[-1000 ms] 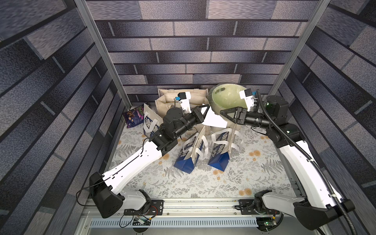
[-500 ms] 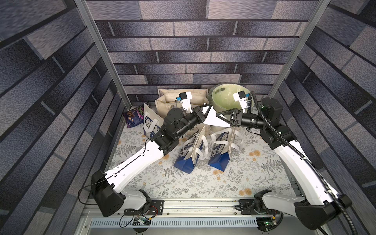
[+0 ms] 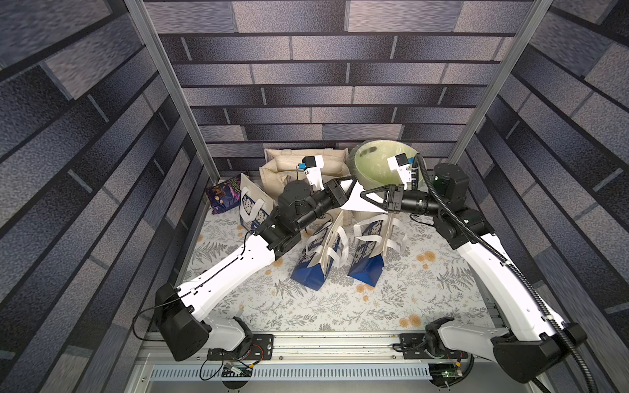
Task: Shred takeout receipts and throw away
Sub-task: Shred the takeout receipt.
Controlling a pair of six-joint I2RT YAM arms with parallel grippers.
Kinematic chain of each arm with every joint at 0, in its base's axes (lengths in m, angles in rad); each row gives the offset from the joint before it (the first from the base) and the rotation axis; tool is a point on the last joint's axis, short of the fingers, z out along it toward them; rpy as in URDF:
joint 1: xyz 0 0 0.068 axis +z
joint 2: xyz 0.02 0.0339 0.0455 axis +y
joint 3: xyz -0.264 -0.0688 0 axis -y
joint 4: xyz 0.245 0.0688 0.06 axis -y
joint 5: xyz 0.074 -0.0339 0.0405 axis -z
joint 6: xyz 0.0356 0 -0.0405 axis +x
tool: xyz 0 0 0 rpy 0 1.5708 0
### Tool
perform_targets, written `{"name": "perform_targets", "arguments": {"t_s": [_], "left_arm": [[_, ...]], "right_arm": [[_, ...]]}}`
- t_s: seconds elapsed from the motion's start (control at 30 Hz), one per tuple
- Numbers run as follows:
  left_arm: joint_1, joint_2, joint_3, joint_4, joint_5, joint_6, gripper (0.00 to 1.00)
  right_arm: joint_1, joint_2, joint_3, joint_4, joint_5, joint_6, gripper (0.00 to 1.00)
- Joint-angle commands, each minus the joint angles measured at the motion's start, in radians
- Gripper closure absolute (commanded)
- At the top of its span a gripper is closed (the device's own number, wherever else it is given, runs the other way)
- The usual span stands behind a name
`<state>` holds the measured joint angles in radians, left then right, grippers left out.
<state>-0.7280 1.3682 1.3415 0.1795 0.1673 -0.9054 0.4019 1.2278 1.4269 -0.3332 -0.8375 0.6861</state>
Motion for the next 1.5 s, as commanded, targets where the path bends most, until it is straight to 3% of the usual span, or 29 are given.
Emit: {"name": "perform_targets", "arguments": {"t_s": [0.0, 0.1, 0.23, 0.33, 0.57, 0.87, 1.03, 1.23, 1.47], "left_arm": [[0.063, -0.015, 0.119, -0.167, 0.146, 0.124, 0.42], [0.121, -0.015, 0.176, -0.283, 0.297, 0.216, 0.27], [0.138, -0.017, 0.201, -0.387, 0.477, 0.308, 0.21], [0.132, -0.015, 0.180, -0.336, 0.565, 0.277, 0.21], [0.092, -0.004, 0.164, -0.224, 0.651, 0.224, 0.27], [0.088, -0.021, 0.147, -0.241, 0.645, 0.230, 0.59], [0.088, -0.023, 0.151, -0.263, 0.624, 0.240, 0.82], [0.089, -0.026, 0.167, -0.298, 0.595, 0.251, 1.00], [0.068, -0.016, 0.182, -0.344, 0.381, 0.171, 1.00]], "right_arm": [[0.007, 0.016, 0.110, -0.187, -0.037, -0.228, 1.00], [0.007, 0.033, 0.190, -0.357, -0.107, -0.428, 1.00], [0.008, 0.061, 0.256, -0.496, -0.191, -0.545, 1.00], [0.009, 0.071, 0.259, -0.481, -0.244, -0.524, 1.00], [0.015, 0.091, 0.263, -0.464, -0.245, -0.502, 1.00], [0.021, 0.127, 0.311, -0.536, -0.214, -0.525, 1.00], [0.022, 0.143, 0.330, -0.557, -0.209, -0.527, 1.00], [0.024, 0.166, 0.380, -0.622, -0.134, -0.568, 1.00], [0.038, 0.137, 0.365, -0.588, 0.056, -0.608, 1.00]]}}
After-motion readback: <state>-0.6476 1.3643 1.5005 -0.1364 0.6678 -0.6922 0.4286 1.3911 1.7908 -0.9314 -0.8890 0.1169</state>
